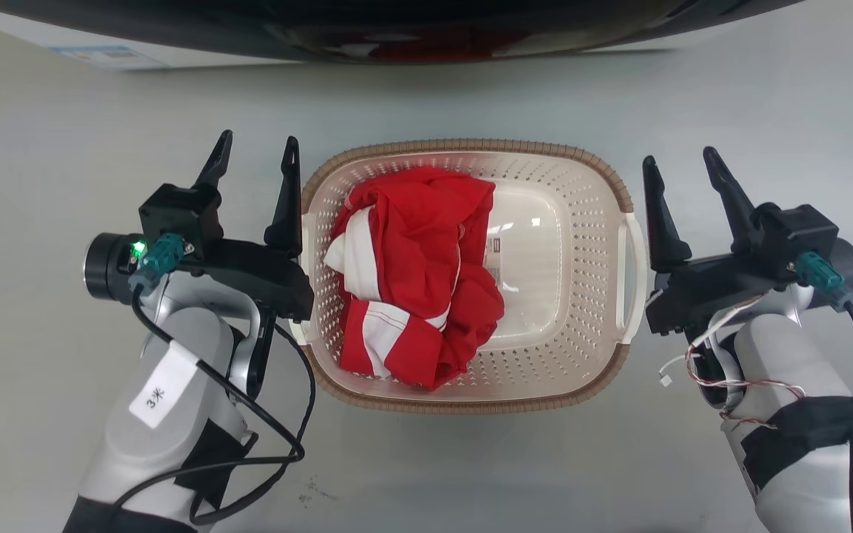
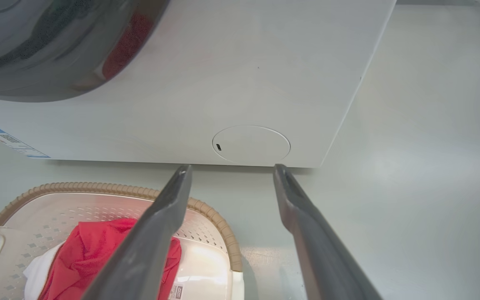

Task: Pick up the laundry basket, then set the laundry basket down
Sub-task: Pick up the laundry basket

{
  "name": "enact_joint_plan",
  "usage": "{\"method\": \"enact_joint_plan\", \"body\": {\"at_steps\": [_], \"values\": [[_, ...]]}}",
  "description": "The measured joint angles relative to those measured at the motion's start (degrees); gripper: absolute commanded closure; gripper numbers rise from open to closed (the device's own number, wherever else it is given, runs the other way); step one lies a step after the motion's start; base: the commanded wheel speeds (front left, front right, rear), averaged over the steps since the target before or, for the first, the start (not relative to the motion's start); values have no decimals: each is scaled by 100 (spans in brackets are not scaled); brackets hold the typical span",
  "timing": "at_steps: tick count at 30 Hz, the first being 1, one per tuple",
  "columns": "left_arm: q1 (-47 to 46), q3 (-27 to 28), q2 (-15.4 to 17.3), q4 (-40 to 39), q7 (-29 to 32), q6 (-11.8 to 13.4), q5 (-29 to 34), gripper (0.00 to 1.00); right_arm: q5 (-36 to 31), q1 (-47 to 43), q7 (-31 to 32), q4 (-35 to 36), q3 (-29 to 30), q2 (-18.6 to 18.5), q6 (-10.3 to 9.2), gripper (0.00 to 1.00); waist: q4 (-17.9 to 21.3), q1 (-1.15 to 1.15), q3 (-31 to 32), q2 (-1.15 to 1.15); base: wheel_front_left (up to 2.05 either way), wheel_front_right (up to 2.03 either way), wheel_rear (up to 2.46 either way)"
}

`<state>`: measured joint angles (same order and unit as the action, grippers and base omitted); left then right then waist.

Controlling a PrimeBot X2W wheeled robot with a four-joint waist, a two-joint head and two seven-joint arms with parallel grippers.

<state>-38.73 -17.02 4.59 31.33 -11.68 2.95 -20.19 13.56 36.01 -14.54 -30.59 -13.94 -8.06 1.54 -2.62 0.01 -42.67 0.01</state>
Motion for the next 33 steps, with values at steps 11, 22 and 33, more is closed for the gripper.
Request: {"method": "enact_joint_plan", "body": {"at_steps": [11, 22, 33], "values": [[-449, -162, -64, 910, 58, -203, 2, 0, -58, 436, 0, -693, -180, 136, 132, 0, 5, -1, -572, 0, 0, 0, 0], [-453, -247, -93, 1834, 111, -354, 10, 0, -56, 455, 0, -1311, -245, 222, 200, 0, 30, 0, -822, 0, 0, 0, 0], [-683, -221, -129, 2523, 254, -477, -52, 0, -55, 707, 0, -1850, -337, 280, 250, 0, 22, -2, -921, -1, 0, 0, 0]]}}
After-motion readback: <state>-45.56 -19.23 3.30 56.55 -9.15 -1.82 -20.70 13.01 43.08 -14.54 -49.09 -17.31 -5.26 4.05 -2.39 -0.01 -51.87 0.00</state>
